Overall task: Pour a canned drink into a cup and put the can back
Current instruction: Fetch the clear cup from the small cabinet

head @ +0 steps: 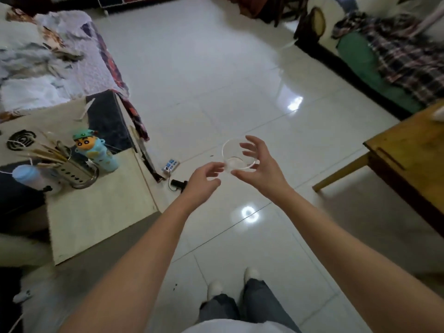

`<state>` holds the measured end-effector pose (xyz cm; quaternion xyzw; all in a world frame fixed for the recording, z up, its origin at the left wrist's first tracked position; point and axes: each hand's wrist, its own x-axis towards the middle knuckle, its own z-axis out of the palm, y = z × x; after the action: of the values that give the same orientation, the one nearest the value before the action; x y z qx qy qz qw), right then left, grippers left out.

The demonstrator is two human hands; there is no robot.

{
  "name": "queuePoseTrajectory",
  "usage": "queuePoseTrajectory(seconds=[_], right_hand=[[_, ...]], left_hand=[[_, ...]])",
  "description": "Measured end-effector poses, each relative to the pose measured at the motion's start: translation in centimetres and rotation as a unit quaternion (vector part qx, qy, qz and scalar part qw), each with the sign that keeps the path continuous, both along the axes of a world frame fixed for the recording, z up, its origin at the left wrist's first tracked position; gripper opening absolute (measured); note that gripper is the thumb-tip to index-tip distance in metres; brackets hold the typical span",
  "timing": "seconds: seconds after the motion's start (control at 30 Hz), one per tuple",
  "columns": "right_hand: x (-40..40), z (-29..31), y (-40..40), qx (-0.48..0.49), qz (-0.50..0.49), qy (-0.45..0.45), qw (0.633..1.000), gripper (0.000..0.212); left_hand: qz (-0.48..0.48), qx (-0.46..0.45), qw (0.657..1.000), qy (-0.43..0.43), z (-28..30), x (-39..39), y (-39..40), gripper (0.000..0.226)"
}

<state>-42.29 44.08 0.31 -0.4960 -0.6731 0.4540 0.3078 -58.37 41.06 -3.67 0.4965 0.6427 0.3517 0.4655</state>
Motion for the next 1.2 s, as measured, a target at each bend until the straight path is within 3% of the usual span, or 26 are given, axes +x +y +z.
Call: queuePoseTrajectory(seconds=[0.23,0.5,0.83,1.2], right_hand=[[9.8,0.2,-4.6,-0.011,-0.13,-0.012,0.991,0.08],[22.2,0.5,-13.3,-0.018,-0.29,-0.022,0.957,0.08],[35.2,0.1,-27.4,-0.034,-0.445,-0.025,0.895,0.081],[45.2,-0.3,-41.2,-0.039,-0.586,0.011,0.809,0.081]], left_hand=[[-0.146,-0.006,0.989,-0.012,-0.3,9.5,-0.2,0.042],[-0.306,-0.008,0.952,-0.011,-0.1,23.1,-4.0,0.042],[-0.453,-0.004,0.891,0.01,0.3,38.9,-13.9,0.043],[-0.604,0.006,0.797,0.032,0.2,53.1,-23.8,0.041]])
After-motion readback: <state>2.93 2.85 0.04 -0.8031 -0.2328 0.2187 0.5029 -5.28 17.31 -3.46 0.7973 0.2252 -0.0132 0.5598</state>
